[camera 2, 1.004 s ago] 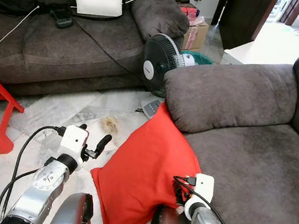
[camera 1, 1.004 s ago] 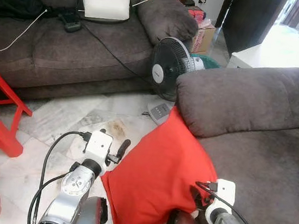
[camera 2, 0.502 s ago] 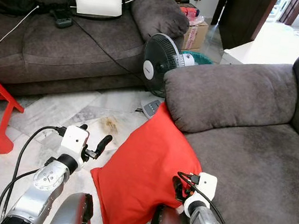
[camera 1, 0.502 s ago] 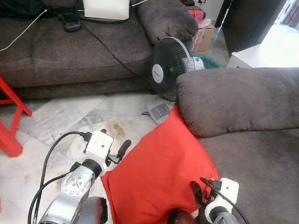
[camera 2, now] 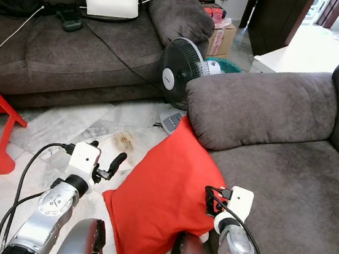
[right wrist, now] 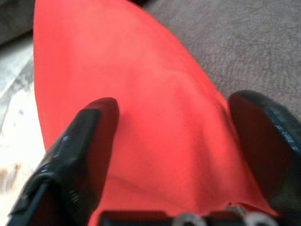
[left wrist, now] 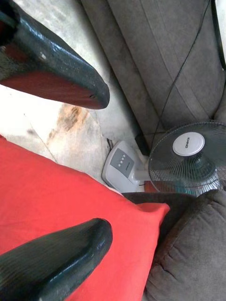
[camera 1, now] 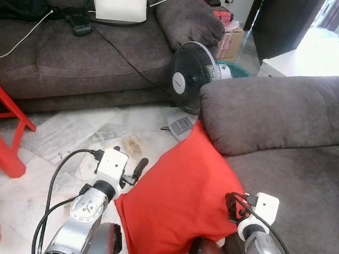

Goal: Move the pillow to the sofa from floor

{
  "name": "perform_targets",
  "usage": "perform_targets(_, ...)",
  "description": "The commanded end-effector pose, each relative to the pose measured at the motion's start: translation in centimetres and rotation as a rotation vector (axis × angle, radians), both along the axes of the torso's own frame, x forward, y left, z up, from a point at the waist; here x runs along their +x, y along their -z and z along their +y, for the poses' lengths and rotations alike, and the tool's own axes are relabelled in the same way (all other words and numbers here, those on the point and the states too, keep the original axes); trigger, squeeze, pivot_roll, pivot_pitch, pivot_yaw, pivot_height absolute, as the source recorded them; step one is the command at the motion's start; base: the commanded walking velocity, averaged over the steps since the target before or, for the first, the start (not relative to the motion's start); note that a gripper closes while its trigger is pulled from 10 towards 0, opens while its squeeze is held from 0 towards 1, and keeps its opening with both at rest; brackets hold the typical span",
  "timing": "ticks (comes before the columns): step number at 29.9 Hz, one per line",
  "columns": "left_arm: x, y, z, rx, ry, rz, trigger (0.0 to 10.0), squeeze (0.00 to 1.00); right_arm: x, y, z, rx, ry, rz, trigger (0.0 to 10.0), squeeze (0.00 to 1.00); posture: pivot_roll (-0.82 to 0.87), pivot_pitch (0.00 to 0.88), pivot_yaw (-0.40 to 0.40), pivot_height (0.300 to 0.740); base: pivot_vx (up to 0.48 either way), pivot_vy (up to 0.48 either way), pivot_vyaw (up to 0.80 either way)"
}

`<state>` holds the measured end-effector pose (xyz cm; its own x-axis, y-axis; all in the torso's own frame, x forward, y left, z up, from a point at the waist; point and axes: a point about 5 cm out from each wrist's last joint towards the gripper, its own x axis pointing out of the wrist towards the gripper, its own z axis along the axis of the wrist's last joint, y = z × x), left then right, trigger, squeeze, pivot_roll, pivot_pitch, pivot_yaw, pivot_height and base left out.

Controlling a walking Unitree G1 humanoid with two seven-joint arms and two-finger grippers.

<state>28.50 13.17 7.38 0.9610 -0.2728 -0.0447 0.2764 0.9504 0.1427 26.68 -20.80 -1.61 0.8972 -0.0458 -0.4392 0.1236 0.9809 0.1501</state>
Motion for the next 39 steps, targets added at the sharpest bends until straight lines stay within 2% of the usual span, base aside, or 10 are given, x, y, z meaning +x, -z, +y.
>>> perform_targets(1, -0.3, 0.6, -0.1, 0.007, 0.003, 0.026, 10.0, 0.00, 0.2, -0.2, -0.2, -0.038, -0.002, 0.006, 10.0, 0.00, 0.16, 0.086, -0.041, 0.594, 0.000, 0.000, 0.00)
perform_targets(9, -0.4, 0.6, -0.1, 0.009, 0.000, 0.027, 10.0, 0.00, 0.4, -0.2, -0.1, -0.095, 0.024, 0.020, 10.0, 0.00, 0.17, 0.086, -0.042, 0.594, 0.000, 0.000, 0.00)
perform_targets(11, -0.4, 0.6, -0.1, 0.008, 0.001, 0.031, 10.0, 0.00, 0.1, 0.2, -0.7, -0.139, 0.048, 0.080, 10.0, 0.00, 0.17, 0.086, -0.042, 0.594, 0.000, 0.000, 0.00)
perform_targets(13, -0.4, 0.7, -0.1, 0.008, 0.002, 0.035, 10.0, 0.00, -0.2, 0.4, -1.2, -0.117, 0.090, 0.097, 10.0, 0.00, 0.17, 0.088, -0.042, 0.594, 0.000, 0.000, 0.00)
perform_targets(21, -0.5, 0.8, -0.1, 0.006, 0.007, 0.044, 10.0, 0.00, -1.2, 1.2, -2.0, -0.133, 0.094, 0.171, 10.0, 0.00, 0.16, 0.087, -0.042, 0.594, 0.000, 0.000, 0.00)
perform_targets(25, -0.5, 0.9, -0.1, 0.004, 0.014, 0.053, 10.0, 0.00, -1.8, 1.7, -2.3, -0.092, 0.096, 0.212, 10.0, 0.00, 0.16, 0.088, -0.041, 0.594, 0.000, 0.000, 0.00)
perform_targets(31, -0.6, 1.2, -0.1, 0.001, 0.017, 0.068, 10.0, 0.00, -2.1, 2.0, -2.0, -0.009, 0.080, 0.220, 10.0, 0.00, 0.16, 0.087, -0.039, 0.594, 0.000, 0.000, 0.00)
perform_targets(33, -0.6, 1.3, 0.0, 0.000, 0.017, 0.072, 10.0, 0.00, -2.2, 2.2, -1.8, 0.045, 0.087, 0.221, 10.0, 0.00, 0.16, 0.087, -0.039, 0.594, 0.000, 0.000, 0.00)
perform_targets(36, -0.6, 1.3, 0.0, -0.001, 0.017, 0.074, 10.0, 0.00, -2.2, 2.2, -1.8, 0.053, 0.089, 0.220, 10.0, 0.00, 0.17, 0.087, -0.039, 0.594, 0.000, 0.000, 0.00)
perform_targets(39, -0.6, 1.4, 0.0, -0.008, 0.013, 0.084, 10.0, 0.00, -2.1, 2.3, -1.3, 0.152, 0.122, 0.211, 10.0, 0.00, 0.17, 0.088, -0.039, 0.594, 0.000, 0.000, 0.00)
